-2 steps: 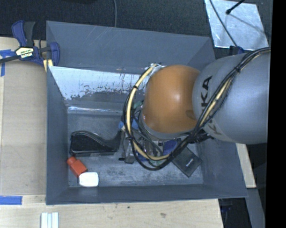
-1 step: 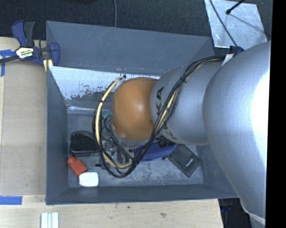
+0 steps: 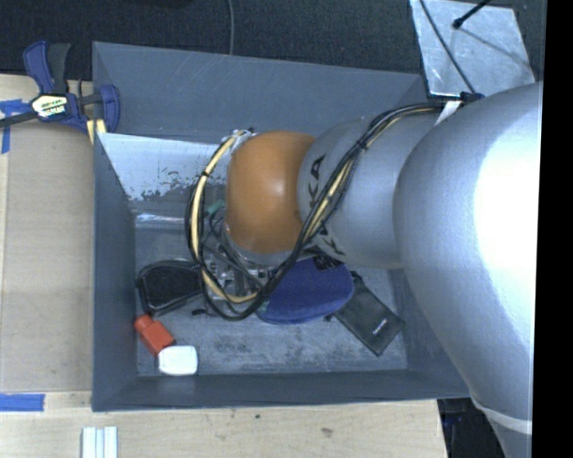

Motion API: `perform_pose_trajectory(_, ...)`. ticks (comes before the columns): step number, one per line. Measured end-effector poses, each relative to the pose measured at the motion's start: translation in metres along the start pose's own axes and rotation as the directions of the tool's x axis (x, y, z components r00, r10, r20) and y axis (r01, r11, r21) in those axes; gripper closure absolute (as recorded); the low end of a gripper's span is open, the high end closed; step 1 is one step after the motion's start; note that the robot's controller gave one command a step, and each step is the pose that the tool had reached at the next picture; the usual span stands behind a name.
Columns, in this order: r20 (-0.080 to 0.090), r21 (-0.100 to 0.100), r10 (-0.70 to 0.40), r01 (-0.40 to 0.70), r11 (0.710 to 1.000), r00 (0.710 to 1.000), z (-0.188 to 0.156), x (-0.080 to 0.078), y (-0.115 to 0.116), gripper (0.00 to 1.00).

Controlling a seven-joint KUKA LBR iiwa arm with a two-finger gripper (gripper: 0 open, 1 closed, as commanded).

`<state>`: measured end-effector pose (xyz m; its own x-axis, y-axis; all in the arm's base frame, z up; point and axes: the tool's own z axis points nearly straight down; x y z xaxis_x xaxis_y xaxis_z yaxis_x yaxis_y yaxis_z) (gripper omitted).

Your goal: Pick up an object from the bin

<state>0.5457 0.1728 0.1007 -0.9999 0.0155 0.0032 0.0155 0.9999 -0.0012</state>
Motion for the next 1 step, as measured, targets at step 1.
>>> perform_pose_trajectory(1,0.006,0.000,-0.037,0.037,0.999,0.999,-0.0412,-0.0341,0.0502,1.00)
